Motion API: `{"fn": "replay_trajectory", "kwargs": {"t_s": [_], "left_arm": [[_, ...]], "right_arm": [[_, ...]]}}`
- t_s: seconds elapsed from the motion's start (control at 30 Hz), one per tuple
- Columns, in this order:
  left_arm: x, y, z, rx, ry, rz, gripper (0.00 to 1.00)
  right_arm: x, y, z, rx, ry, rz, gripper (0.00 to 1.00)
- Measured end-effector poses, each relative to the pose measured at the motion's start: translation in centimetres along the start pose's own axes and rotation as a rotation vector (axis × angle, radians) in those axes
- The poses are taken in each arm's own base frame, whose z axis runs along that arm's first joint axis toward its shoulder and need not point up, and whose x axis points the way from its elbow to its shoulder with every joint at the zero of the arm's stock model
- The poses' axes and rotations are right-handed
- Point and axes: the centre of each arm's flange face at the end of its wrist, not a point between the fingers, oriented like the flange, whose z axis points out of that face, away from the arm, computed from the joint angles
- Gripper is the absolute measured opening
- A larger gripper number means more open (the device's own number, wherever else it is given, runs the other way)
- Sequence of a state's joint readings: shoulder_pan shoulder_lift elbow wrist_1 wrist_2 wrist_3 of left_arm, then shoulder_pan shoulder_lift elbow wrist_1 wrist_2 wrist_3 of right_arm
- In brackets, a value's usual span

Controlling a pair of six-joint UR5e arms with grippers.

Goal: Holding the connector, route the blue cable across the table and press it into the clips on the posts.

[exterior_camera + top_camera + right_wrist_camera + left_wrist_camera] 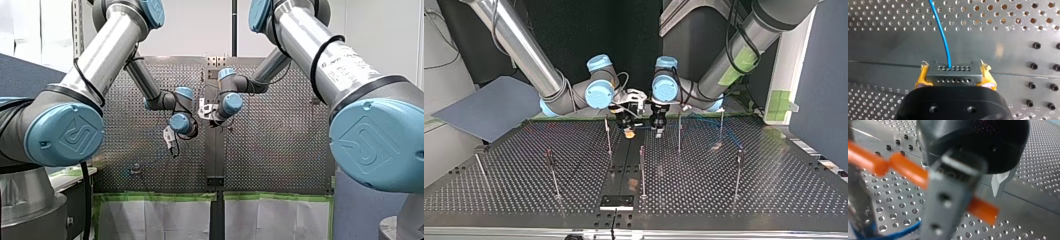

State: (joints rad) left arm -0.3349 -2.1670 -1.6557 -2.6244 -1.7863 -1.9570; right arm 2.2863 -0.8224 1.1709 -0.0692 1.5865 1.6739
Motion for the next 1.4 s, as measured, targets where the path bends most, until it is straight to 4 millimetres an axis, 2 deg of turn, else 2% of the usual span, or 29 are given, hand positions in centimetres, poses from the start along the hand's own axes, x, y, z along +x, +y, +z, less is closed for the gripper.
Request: {"fn": "replay_trajectory", "kwargs": {"t_s": [0.03, 0.07, 0.1, 0.13, 0.17, 0.2, 0.23, 0.27, 0.3, 0.57, 0.9, 1.17, 1.4], "left_arm": [[0.0, 0.0, 0.0, -0.006, -0.002, 0.001, 0.82], [0.0, 0.0, 0.0, -0.012, -0.005, 0.001, 0.82], [0.0, 0.0, -0.1, -0.02, -0.009, 0.001, 0.66], [-0.1, 0.0, -0.1, -0.025, -0.011, 0.001, 0.35], [-0.1, 0.1, -0.1, -0.029, -0.012, 0.0, 0.35], [-0.1, 0.1, -0.1, -0.032, -0.014, 0.0, 0.28], [-0.1, 0.1, -0.1, -0.033, -0.014, 0.0, 0.06], [-0.1, 0.1, -0.1, -0.034, -0.015, 0.0, 0.06], [-0.1, 0.1, -0.1, -0.035, -0.015, 0.0, 0.0], [-0.1, 0.0, -0.5, -0.043, 0.0, 0.008, 0.0], [-3.2, -1.1, -2.3, -0.079, -0.01, 0.02, 0.0], [-4.8, -1.4, -4.3, -0.084, -0.004, 0.023, 0.0], [-6.8, -2.5, -5.6, -0.065, -0.024, 0.021, 0.0]], "right_arm": [[0.0, 0.0, 0.0, 0.0, 0.0, 0.0, 0.0], [0.0, 0.0, 0.0, 0.0, 0.0, 0.0, 0.0], [0.0, 0.0, 0.0, 0.0, 0.0, 0.0, 0.0], [0.0, 0.0, 0.0, 0.0, 0.0, 0.0, 0.0], [0.0, 0.0, 0.0, 0.0, 0.0, 0.0, 0.0], [0.0, 0.0, 0.0, 0.0, 0.0, 0.0, 0.0], [0.0, 0.0, 0.0, 0.0, 0.0, 0.0, 0.0], [0.0, 0.0, 0.0, 0.0, 0.0, 0.0, 0.0], [0.0, 0.0, 0.0, 0.0, 0.0, 0.0, 0.0], [0.0, 0.2, 0.0, -0.003, 0.0, 0.001, 0.0], [0.5, 0.3, -0.1, -0.003, 0.003, -0.002, 0.0], [4.1, 0.2, -1.6, 0.0, 0.052, 0.017, 0.0], [7.4, 0.1, -3.4, 0.003, 0.08, 0.048, 0.0]]}}
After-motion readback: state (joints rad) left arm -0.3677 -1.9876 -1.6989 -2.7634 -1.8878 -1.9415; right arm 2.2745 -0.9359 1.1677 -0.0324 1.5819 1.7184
